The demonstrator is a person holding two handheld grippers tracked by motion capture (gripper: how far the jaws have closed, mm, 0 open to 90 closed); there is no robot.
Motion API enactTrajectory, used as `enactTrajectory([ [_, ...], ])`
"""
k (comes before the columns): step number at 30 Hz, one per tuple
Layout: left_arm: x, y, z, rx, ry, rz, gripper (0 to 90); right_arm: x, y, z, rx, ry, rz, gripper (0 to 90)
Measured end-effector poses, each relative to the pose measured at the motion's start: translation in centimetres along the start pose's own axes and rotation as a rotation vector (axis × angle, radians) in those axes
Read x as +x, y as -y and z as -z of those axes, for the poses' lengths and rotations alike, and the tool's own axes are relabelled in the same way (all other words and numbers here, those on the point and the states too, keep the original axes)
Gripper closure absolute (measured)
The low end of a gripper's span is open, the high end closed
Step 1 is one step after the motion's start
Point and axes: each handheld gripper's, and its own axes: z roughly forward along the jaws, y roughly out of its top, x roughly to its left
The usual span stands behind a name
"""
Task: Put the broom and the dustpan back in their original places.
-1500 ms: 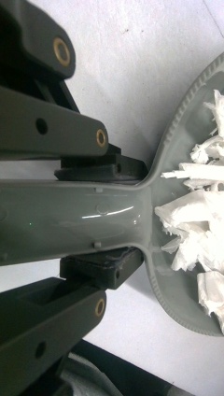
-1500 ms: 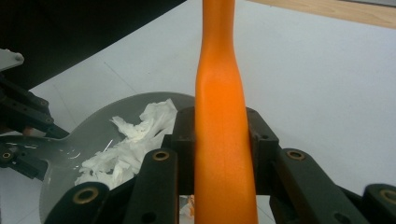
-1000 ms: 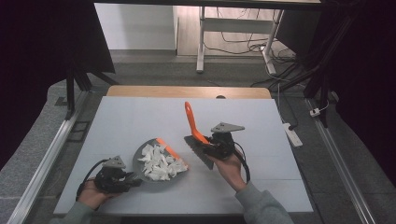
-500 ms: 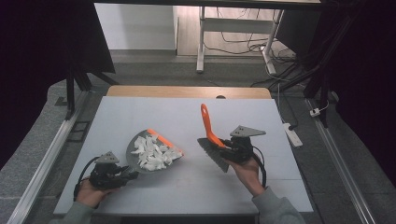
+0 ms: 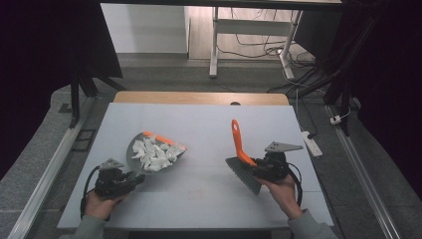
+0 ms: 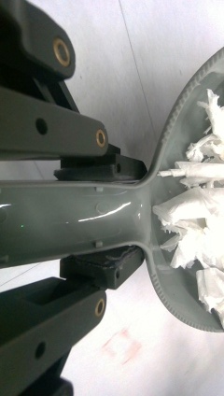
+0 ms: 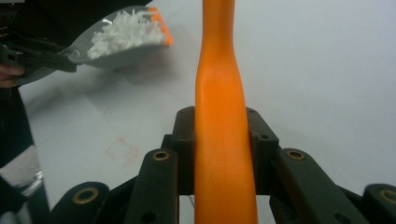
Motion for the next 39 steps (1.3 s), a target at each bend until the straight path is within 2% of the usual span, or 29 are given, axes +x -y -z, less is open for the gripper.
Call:
enactTrajectory([
  [4,0.1,-0.1,-0.5,-0.011,-0.045,0.065,61.2,-1.3,0.9,0.0,0.053,-0.022,-0.06,70.0],
  [9,-0.2,-0.3,-1.5,-0.026,-0.116,0.143,61.1,-2.6,1.5,-0.5,0.092,-0.043,-0.12,70.0],
  [12,-0.5,-0.5,-2.4,-0.013,-0.167,0.164,61.0,-3.1,1.7,-1.1,0.129,-0.036,-0.137,70.0],
  [18,-0.6,-0.6,-3.6,0.016,-0.199,0.192,60.9,-3.7,1.9,-1.5,0.155,-0.01,-0.156,70.0],
  [25,-0.4,-0.3,-3.9,0.031,-0.174,0.188,60.1,-4.7,2.1,-1.6,0.164,0.012,-0.194,69.5],
  [27,-0.4,-0.2,-3.9,0.037,-0.151,0.177,56.1,-4.9,2.1,-1.6,0.167,0.034,-0.19,68.9],
  [32,-0.3,-0.2,-3.6,0.029,-0.14,0.159,47.6,-5.3,2.2,-1.8,0.175,0.052,-0.19,68.2],
  [34,-0.2,-0.2,-3.5,0.031,-0.131,0.159,40.8,-5.3,2.2,-1.8,0.177,0.056,-0.177,67.2],
  [39,-0.4,-0.1,-3.0,0.022,-0.162,0.124,28.2,-5.5,2.2,-1.9,0.197,0.129,-0.133,58.5],
])
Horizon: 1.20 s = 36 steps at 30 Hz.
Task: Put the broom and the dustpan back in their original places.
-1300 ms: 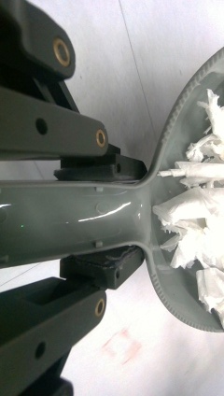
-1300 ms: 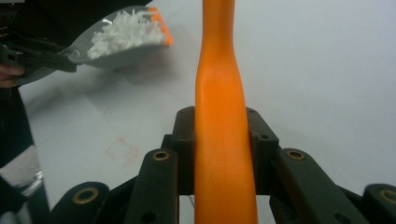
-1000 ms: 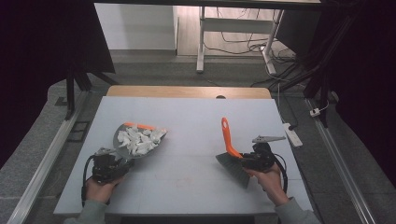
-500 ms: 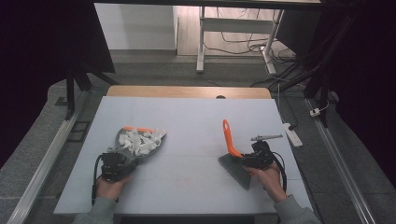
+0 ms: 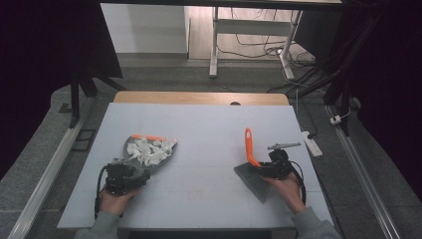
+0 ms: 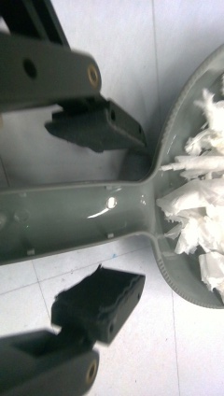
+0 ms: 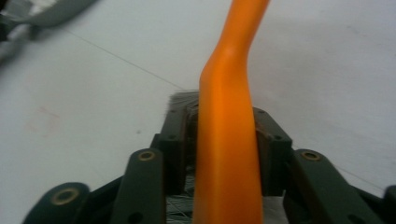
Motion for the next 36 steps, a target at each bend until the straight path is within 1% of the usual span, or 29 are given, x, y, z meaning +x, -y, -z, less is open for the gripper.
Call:
enactTrajectory([
  [2,0.0,0.0,0.3,-0.006,0.0,-0.014,25.7,-0.2,0.0,-0.2,0.013,0.012,-0.005,56.0],
  [4,0.0,0.0,0.6,-0.01,0.001,-0.03,25.0,-0.3,0.0,-0.4,0.027,0.024,-0.006,52.7],
  [6,0.0,0.0,0.9,-0.008,0.021,-0.056,24.0,-0.2,0.0,-0.5,0.035,0.048,-0.008,50.0],
  [9,-0.3,-0.1,1.6,-0.017,0.006,-0.111,23.2,0.0,0.1,-0.6,0.04,0.072,0.0,47.7],
  [12,-0.4,-0.1,2.2,-0.03,-0.014,-0.151,23.2,-0.1,0.1,-0.7,0.047,0.099,-0.01,45.4],
  [13,-0.4,-0.2,2.3,-0.034,-0.019,-0.163,23.1,-0.1,0.1,-0.7,0.043,0.098,-0.026,45.3],
  [14,-0.5,-0.2,2.5,-0.037,-0.022,-0.174,23.0,-0.1,0.0,-0.7,0.044,0.111,-0.036,43.5],
  [15,-0.6,-0.2,2.6,-0.038,-0.025,-0.188,22.9,0.1,0.0,-0.6,0.04,0.146,-0.033,42.6],
  [16,-0.6,-0.2,2.7,-0.04,-0.024,-0.208,22.9,0.2,-0.1,-0.4,0.038,0.181,-0.016,42.4],
  [17,-0.7,-0.2,2.7,-0.04,-0.02,-0.222,22.9,0.2,-0.1,-0.1,0.026,0.176,-0.031,42.6],
  [19,-0.8,-0.2,2.8,-0.042,-0.007,-0.257,22.6,0.3,0.0,0.3,0.004,0.176,-0.021,42.6],
  [22,-0.8,-0.3,2.8,-0.038,0.032,-0.295,23.6,0.8,0.4,1.1,-0.032,0.17,0.021,43.1],
  [24,-0.8,-0.3,2.9,-0.035,0.066,-0.312,24.3,1.3,0.8,1.6,-0.065,0.147,0.057,44.6],
  [26,-0.8,-0.3,2.9,-0.031,0.1,-0.326,25.0,1.9,1.2,2.1,-0.098,0.116,0.105,45.1],
  [29,-0.7,-0.3,2.8,-0.025,0.129,-0.337,25.8,2.8,1.7,2.6,-0.124,0.08,0.184,45.6],
  [30,-0.7,-0.3,2.8,-0.022,0.138,-0.337,25.8,2.9,1.9,2.7,-0.128,0.073,0.2,45.7],
  [33,-0.6,-0.2,2.6,-0.012,0.147,-0.34,25.9,3.1,2.4,2.8,-0.135,0.048,0.234,45.7],
  [36,-0.7,-0.2,2.5,-0.012,0.154,-0.337,25.9,3.0,2.6,2.9,-0.138,0.026,0.246,45.7],
])
